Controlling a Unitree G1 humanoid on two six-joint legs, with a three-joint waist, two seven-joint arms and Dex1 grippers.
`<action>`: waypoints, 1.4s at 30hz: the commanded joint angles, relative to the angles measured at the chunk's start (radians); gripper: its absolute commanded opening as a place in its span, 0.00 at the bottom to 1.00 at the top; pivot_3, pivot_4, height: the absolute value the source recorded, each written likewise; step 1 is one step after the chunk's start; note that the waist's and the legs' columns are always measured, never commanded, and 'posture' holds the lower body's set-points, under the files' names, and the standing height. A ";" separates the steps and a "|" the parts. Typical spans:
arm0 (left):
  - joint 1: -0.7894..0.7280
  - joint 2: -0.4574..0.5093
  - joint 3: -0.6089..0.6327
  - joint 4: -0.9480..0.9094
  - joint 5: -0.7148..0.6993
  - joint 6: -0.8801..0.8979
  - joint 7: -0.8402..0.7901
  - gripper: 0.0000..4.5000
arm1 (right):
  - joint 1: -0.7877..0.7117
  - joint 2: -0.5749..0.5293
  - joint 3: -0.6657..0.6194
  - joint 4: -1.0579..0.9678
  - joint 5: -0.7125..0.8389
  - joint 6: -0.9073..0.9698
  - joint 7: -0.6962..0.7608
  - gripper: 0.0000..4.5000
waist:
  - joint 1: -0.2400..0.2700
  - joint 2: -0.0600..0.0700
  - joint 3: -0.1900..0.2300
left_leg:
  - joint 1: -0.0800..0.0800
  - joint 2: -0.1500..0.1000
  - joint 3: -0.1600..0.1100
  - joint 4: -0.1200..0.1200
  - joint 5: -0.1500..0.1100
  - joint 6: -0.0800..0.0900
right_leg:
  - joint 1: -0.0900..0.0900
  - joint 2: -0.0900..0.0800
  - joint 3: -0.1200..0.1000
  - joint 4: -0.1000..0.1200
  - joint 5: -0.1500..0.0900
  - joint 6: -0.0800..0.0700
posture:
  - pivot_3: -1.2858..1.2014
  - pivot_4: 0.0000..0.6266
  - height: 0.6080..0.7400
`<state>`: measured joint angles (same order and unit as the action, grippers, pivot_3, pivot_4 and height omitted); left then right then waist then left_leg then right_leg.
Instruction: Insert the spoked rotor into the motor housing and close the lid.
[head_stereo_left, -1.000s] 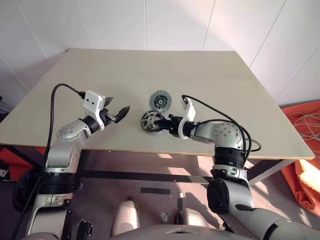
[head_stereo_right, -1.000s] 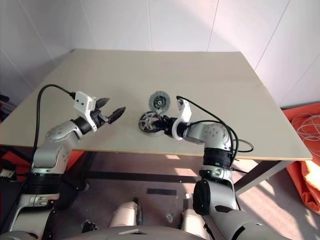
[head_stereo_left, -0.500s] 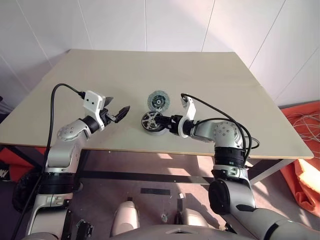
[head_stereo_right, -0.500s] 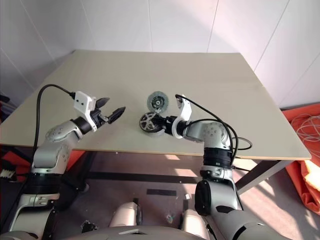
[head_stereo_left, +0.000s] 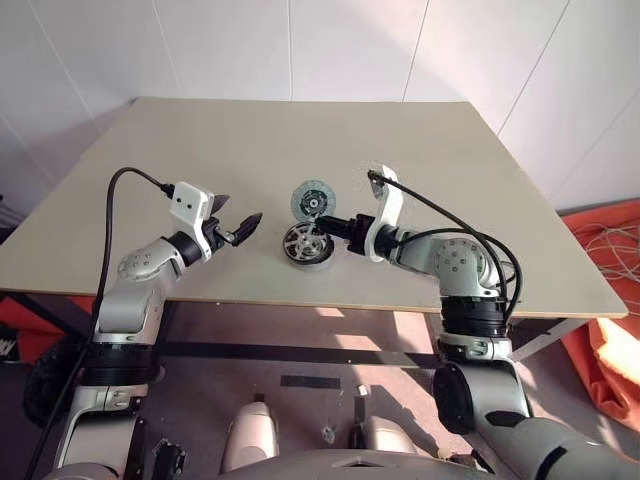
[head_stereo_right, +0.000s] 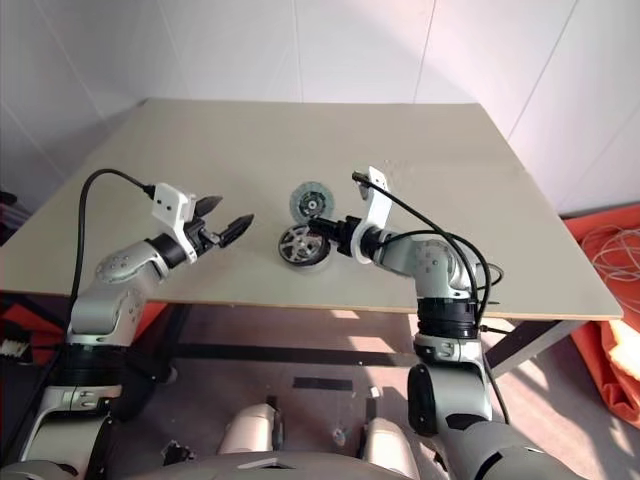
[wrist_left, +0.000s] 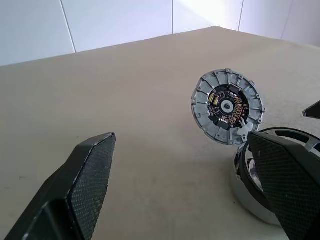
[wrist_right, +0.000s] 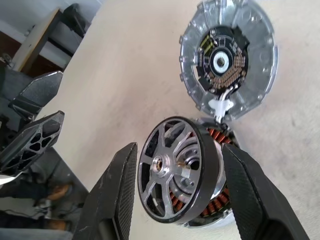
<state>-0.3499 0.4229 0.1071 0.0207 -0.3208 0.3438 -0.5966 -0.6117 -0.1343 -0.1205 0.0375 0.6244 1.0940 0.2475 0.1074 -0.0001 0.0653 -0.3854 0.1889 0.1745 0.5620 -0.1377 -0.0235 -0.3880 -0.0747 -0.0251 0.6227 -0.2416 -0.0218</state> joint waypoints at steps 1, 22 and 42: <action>-0.019 0.001 0.004 -0.020 0.004 -0.028 0.002 1.00 | 0.021 -0.067 0.127 -0.059 -0.099 -0.192 0.133 0.68 | 0.002 0.000 0.000 | 0.000 0.000 0.000 0.000 0.000 0.000 | 0.000 0.000 0.000 0.000 0.000 0.000 | 0.52 0.00 1.00; -0.008 -0.002 0.011 -0.024 0.009 -0.034 0.006 1.00 | -0.014 -0.015 0.296 0.010 -0.200 -0.259 0.276 0.01 | -0.007 0.000 0.000 | 0.000 0.000 0.000 0.001 -0.001 0.002 | 0.000 0.000 0.000 0.001 0.003 -0.006 | 0.52 0.00 1.00; -0.013 0.001 0.012 -0.016 0.014 -0.040 0.012 1.00 | -0.038 0.003 0.265 0.176 -0.298 -0.324 0.255 0.01 | -0.008 0.000 0.000 | 0.000 0.000 0.000 0.001 -0.001 0.002 | 0.001 0.000 0.000 0.001 0.004 -0.007 | 0.52 0.00 1.00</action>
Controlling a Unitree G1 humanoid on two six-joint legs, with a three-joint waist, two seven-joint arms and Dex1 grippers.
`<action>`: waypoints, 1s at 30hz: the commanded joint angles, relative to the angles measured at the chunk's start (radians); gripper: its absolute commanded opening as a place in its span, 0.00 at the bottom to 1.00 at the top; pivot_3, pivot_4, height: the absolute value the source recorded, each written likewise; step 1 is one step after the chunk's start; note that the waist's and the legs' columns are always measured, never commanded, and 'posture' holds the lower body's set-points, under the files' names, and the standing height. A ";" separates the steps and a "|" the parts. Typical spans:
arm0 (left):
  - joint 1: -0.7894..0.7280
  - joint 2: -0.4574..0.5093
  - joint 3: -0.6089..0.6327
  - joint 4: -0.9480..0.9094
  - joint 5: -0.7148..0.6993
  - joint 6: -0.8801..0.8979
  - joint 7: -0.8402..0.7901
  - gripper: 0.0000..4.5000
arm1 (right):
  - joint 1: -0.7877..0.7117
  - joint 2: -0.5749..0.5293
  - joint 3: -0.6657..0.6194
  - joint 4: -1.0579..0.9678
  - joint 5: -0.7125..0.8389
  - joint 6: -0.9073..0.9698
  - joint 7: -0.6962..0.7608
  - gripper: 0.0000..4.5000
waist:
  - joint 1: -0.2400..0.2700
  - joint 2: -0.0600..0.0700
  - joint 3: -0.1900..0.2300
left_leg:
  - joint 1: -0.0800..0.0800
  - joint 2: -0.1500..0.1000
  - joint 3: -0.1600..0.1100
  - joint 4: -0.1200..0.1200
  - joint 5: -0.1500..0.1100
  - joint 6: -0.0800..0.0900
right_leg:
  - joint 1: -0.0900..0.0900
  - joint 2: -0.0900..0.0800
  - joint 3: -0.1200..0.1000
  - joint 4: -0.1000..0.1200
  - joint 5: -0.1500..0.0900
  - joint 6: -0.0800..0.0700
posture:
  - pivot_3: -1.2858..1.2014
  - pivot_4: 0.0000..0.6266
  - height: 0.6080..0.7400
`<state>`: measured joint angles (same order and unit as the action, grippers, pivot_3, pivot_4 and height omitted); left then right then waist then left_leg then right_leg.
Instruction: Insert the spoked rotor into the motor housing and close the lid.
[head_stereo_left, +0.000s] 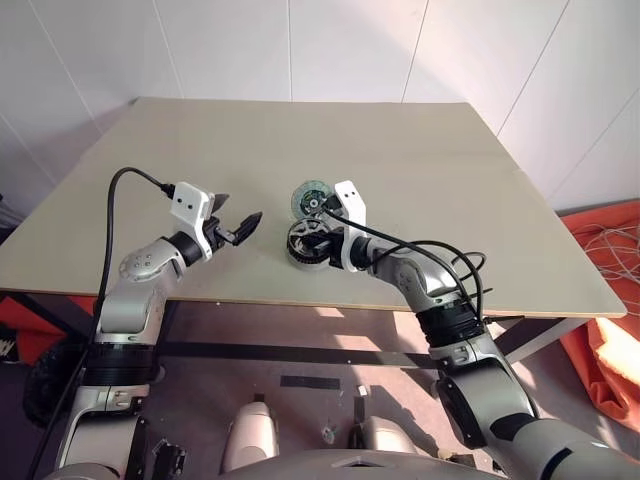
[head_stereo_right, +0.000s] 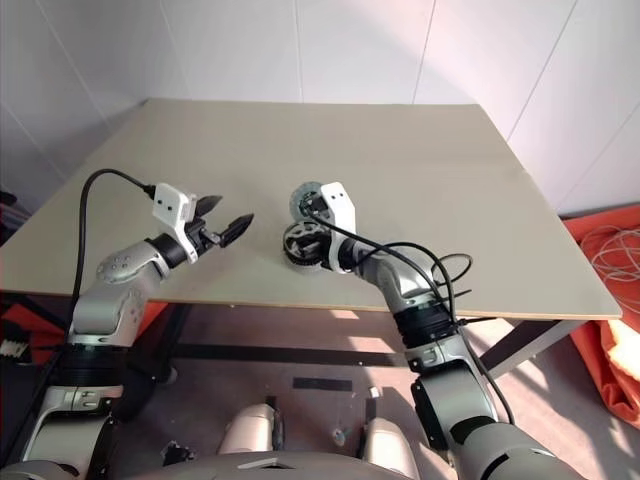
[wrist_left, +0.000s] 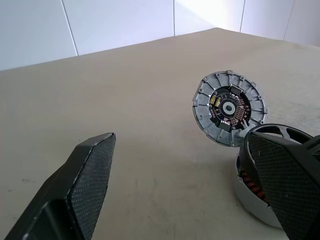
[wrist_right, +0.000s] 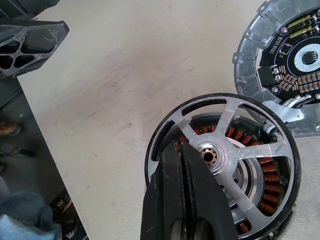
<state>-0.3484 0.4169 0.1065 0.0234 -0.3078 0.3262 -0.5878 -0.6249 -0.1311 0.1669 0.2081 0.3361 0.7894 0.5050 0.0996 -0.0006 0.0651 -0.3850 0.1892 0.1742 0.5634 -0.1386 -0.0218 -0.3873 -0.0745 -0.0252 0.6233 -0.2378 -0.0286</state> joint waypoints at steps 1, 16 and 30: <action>-0.013 0.007 0.013 -0.019 0.001 -0.023 0.004 1.00 | -0.025 0.001 -0.024 0.008 -0.010 -0.020 -0.003 0.01 | 0.000 0.000 0.000 | 0.000 0.000 0.000 0.000 0.000 0.000 | 0.000 0.000 0.000 0.000 0.000 0.000 | 0.52 0.00 1.00; -0.019 0.009 0.018 -0.004 0.003 -0.032 0.010 1.00 | -0.024 0.010 -0.037 -0.054 0.026 0.055 0.003 0.01 | 0.000 0.000 0.000 | 0.001 0.000 0.000 0.000 0.000 0.000 | 0.001 0.000 0.000 0.000 0.000 0.000 | 0.52 0.00 1.00; -0.027 0.013 0.020 0.016 0.004 -0.043 0.010 1.00 | 0.002 0.000 -0.067 -0.155 0.054 0.157 -0.011 0.01 | 0.000 0.000 0.000 | 0.001 0.000 0.000 0.000 0.000 0.000 | 0.001 0.000 0.000 0.000 0.000 0.000 | 0.52 0.00 1.00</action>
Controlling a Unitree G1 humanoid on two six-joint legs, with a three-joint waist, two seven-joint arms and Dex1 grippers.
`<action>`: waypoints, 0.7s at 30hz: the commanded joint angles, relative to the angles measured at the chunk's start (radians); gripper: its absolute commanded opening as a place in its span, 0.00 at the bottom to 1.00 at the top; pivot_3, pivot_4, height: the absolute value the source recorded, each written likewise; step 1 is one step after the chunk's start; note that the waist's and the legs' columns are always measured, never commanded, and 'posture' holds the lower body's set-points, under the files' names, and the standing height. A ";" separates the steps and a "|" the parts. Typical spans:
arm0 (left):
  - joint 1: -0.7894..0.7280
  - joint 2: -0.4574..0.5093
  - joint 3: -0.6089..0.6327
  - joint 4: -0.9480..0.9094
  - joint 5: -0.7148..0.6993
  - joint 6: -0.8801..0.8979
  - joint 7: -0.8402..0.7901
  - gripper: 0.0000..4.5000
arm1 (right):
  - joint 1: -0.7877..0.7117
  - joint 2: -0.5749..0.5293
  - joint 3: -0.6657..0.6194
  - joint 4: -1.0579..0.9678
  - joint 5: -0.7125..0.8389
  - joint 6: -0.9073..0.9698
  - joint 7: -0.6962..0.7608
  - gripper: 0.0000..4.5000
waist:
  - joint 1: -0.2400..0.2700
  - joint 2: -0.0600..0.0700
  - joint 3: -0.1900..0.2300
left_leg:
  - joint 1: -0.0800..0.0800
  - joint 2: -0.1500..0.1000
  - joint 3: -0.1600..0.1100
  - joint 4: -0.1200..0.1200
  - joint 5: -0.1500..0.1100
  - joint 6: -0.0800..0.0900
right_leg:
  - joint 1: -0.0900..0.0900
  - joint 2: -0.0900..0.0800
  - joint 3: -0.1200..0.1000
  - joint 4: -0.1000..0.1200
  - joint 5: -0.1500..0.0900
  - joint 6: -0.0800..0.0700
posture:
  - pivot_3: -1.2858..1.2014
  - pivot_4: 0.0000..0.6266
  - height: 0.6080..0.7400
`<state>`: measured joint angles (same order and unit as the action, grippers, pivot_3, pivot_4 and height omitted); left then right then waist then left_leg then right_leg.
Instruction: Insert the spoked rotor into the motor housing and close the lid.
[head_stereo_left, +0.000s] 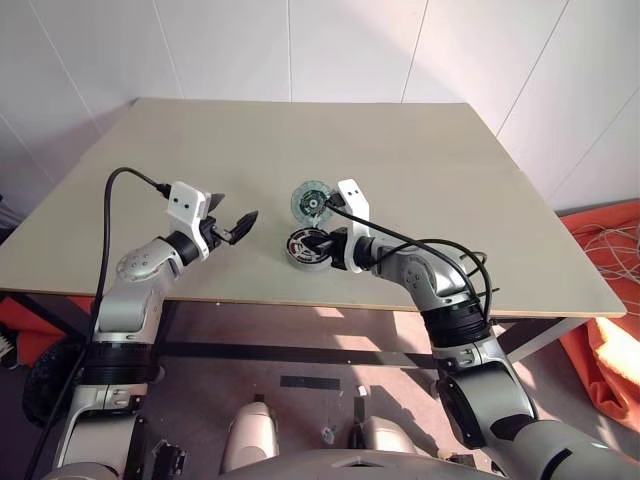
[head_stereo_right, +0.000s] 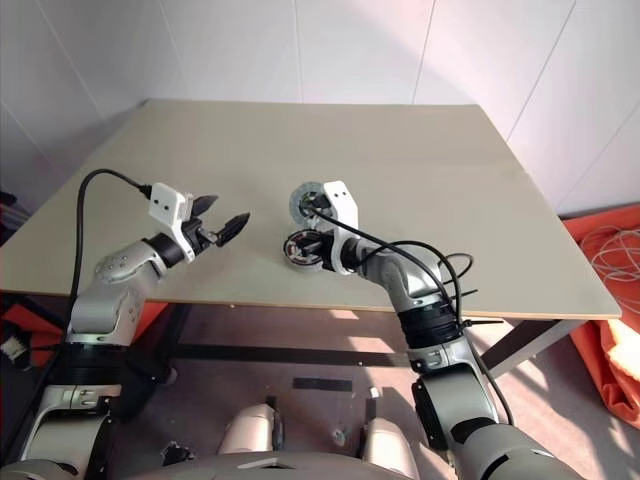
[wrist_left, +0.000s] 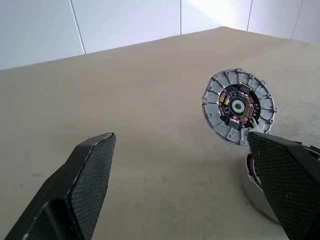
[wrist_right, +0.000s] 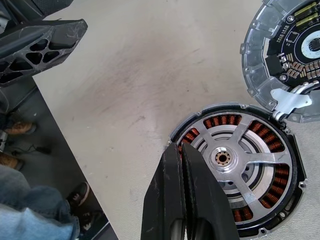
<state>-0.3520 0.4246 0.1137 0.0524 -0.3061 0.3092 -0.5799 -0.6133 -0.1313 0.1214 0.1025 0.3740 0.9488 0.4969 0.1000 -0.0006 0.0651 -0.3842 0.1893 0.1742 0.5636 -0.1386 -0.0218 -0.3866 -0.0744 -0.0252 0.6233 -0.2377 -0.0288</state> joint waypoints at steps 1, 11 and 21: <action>-0.023 0.005 0.012 -0.013 0.002 -0.026 0.002 1.00 | -0.010 0.000 -0.022 -0.047 0.014 -0.006 -0.004 0.01 | 0.000 0.000 0.000 | 0.000 0.000 0.000 0.000 0.000 0.000 | 0.000 0.000 0.000 0.000 0.000 0.000 | 0.52 0.00 1.00; -0.018 -0.010 -0.005 -0.024 0.003 -0.021 0.002 1.00 | -0.033 -0.027 0.024 0.141 -0.123 -0.253 -0.003 0.01 | 0.000 0.000 0.000 | 0.000 0.000 0.000 0.000 0.000 0.000 | 0.000 0.000 0.000 0.000 0.000 0.000 | 0.52 0.00 1.00; -0.020 -0.003 -0.001 -0.019 0.005 -0.022 0.001 1.00 | 0.011 0.002 0.025 0.233 -0.168 -0.292 -0.005 0.01 | -0.003 -0.001 -0.001 | 0.001 0.000 0.000 0.000 -0.001 0.001 | 0.001 0.000 0.000 0.000 0.000 -0.001 | 0.52 0.00 1.00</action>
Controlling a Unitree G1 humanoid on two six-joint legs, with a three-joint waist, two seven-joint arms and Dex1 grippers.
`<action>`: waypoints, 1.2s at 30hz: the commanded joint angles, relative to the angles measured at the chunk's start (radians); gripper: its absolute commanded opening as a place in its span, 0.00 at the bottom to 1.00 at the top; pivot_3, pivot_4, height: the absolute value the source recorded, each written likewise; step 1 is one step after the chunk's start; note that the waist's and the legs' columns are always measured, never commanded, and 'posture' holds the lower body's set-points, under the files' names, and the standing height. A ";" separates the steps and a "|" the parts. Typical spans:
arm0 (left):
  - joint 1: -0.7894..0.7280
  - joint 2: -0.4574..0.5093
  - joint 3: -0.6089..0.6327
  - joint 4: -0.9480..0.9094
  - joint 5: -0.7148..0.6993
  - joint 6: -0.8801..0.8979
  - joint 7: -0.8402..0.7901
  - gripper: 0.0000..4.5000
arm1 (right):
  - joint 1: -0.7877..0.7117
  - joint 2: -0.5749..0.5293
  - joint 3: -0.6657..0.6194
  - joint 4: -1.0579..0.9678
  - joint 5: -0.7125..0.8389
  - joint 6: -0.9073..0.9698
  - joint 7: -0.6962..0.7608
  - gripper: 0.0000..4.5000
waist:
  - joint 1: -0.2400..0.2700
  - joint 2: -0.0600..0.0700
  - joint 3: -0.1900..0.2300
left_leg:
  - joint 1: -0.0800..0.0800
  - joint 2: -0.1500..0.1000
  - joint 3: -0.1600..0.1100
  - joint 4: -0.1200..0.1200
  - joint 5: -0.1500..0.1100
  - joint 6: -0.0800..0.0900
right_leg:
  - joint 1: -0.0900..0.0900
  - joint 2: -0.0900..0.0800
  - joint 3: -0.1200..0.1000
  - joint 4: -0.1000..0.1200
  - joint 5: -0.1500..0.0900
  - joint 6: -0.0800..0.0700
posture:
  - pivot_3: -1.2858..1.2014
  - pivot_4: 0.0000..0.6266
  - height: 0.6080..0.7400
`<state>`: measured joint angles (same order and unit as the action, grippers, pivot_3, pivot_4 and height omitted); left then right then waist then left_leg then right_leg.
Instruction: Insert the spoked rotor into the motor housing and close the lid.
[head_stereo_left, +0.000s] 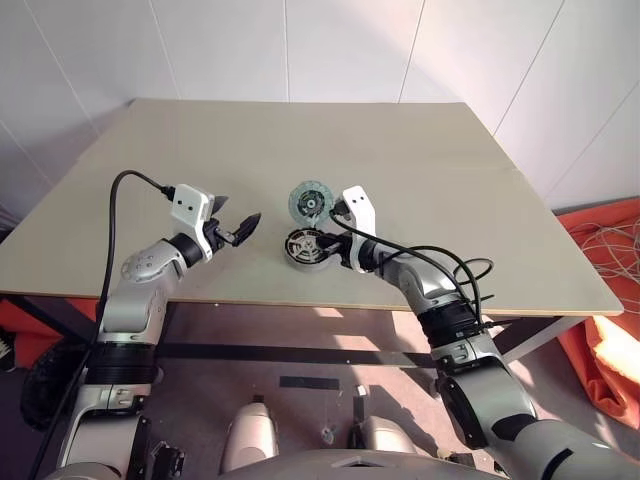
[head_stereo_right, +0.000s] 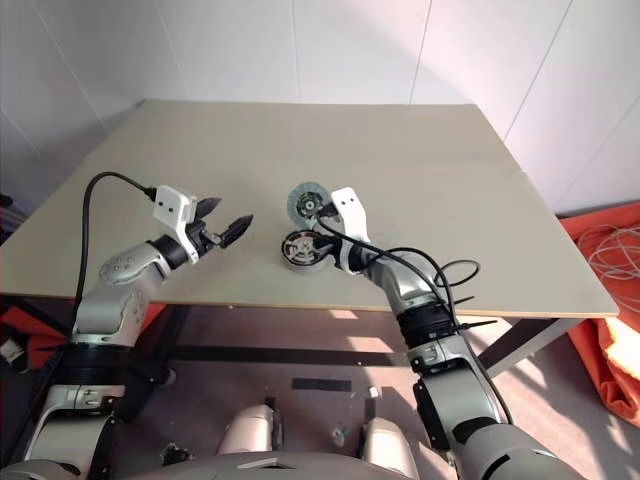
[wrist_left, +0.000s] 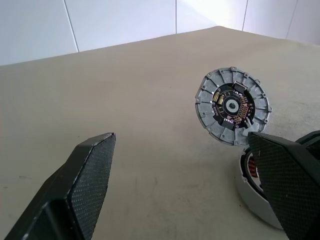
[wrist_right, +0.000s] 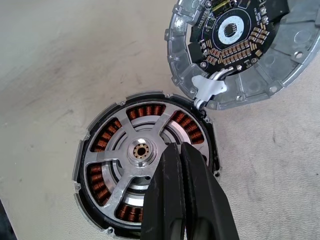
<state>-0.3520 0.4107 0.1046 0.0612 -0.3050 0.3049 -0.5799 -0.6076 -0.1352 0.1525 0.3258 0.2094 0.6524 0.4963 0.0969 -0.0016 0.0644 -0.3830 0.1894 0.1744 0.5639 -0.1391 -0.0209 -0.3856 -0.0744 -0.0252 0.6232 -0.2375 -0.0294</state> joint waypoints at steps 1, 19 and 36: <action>-0.021 0.010 0.007 -0.027 0.005 -0.018 0.001 1.00 | -0.003 0.008 -0.020 0.004 0.005 0.007 -0.005 0.01 | 0.000 0.000 0.000 | 0.000 0.000 0.000 0.000 -0.001 0.002 | 0.000 0.000 0.000 0.000 0.000 0.000 | 0.52 0.00 1.00; -0.035 0.008 0.010 -0.016 0.011 -0.016 0.004 1.00 | 0.027 0.033 0.007 -0.100 0.044 0.110 0.044 0.01 | 0.004 0.000 0.000 | -0.001 0.000 0.000 0.000 -0.003 0.004 | 0.000 0.000 0.000 0.000 0.000 0.000 | 0.52 0.00 1.00; -0.046 -0.013 0.001 -0.002 0.017 -0.026 0.006 1.00 | -0.001 -0.050 0.008 -0.219 0.056 -0.014 0.166 0.01 | 0.002 0.000 0.000 | -0.001 0.000 0.000 0.000 -0.003 0.004 | 0.000 0.000 0.000 -0.001 0.000 -0.001 | 0.52 0.00 1.00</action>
<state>-0.3720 0.3940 0.1039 0.0772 -0.2899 0.3028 -0.5762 -0.5842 -0.1821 0.1512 0.1571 0.2654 0.6722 0.6416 0.0993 -0.0021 0.0642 -0.3839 0.1896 0.1742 0.5642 -0.1418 -0.0165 -0.3860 -0.0744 -0.0252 0.6225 -0.2370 -0.0301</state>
